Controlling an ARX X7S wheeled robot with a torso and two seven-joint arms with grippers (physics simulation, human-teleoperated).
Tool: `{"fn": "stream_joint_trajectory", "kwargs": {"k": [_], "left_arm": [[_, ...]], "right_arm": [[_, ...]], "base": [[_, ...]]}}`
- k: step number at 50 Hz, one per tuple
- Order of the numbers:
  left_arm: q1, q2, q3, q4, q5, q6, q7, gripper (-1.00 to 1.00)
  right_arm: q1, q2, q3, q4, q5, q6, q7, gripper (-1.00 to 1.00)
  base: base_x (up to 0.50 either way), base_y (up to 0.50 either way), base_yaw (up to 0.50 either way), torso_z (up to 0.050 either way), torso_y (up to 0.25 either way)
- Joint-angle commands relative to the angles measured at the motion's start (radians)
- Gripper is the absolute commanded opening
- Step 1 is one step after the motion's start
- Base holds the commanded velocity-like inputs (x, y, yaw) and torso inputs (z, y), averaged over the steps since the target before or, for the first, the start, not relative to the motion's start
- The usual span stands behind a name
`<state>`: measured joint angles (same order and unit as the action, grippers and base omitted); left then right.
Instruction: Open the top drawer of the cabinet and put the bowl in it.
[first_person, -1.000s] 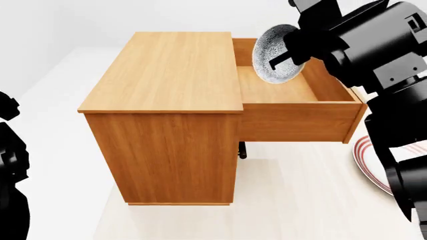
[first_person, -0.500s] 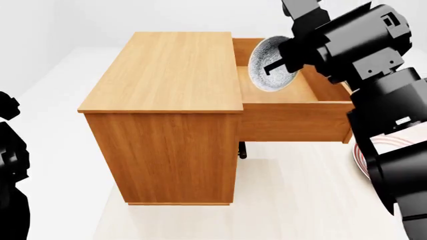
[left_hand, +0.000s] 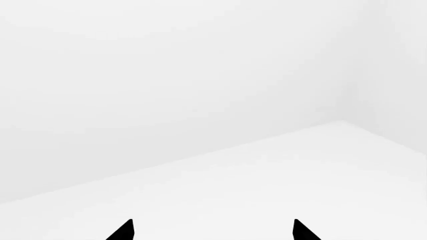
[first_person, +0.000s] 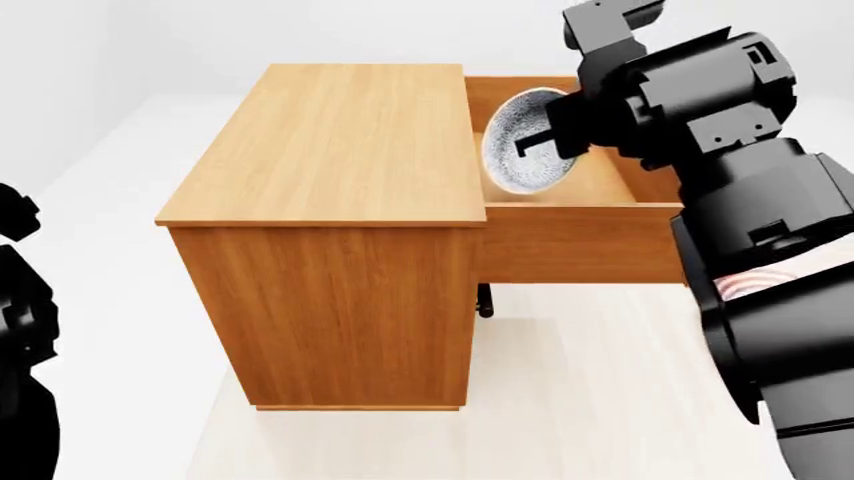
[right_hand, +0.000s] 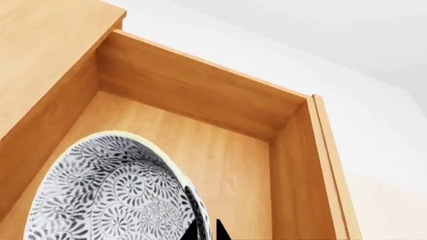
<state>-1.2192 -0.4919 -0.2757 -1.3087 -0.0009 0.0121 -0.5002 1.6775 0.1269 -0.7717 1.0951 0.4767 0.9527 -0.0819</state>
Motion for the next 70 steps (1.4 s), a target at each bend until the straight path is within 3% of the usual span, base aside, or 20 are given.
{"fn": "stream_joint_trajectory", "kwargs": {"k": [1, 7, 38, 39, 53, 63, 70], "left_arm": [[0.005, 0.001, -0.003, 0.0, 0.0, 0.004, 0.002, 1.0], [0.005, 0.001, -0.002, 0.0, 0.001, 0.007, 0.003, 1.0], [0.007, 0.001, 0.002, 0.0, 0.0, 0.018, -0.003, 1.0], [0.007, 0.001, 0.002, 0.0, 0.0, 0.018, -0.003, 1.0], [0.007, 0.001, 0.0, 0.0, 0.001, 0.018, 0.0, 1.0], [0.01, 0.002, 0.0, 0.0, 0.001, 0.021, 0.001, 1.0], [0.01, 0.003, 0.001, 0.0, 0.001, 0.022, 0.0, 1.0]], "right_arm": [[0.009, -0.033, 0.003, 0.116, -0.021, -0.077, -0.023, -1.0], [0.012, -0.059, 0.008, 0.208, -0.036, -0.139, -0.047, -1.0], [-0.051, -0.068, 0.265, 0.213, -0.299, -0.161, -0.071, -1.0], [-0.049, -0.068, 0.271, 0.213, -0.306, -0.162, -0.07, 1.0], [-0.031, -0.065, 0.33, 0.212, -0.378, -0.247, -0.051, 1.0], [0.017, -0.038, 0.392, 0.21, -0.389, -0.536, 0.105, 1.0], [0.035, -0.018, 0.418, 0.179, -0.381, -0.62, 0.157, 1.0]], "base": [[0.0, 0.0, 0.0, 0.0, 0.0], [0.0, 0.0, 0.0, 0.0, 0.0], [0.0, 0.0, 0.0, 0.0, 0.0], [0.0, 0.0, 0.0, 0.0, 0.0], [0.0, 0.0, 0.0, 0.0, 0.0], [0.0, 0.0, 0.0, 0.0, 0.0], [0.0, 0.0, 0.0, 0.0, 0.0]]}}
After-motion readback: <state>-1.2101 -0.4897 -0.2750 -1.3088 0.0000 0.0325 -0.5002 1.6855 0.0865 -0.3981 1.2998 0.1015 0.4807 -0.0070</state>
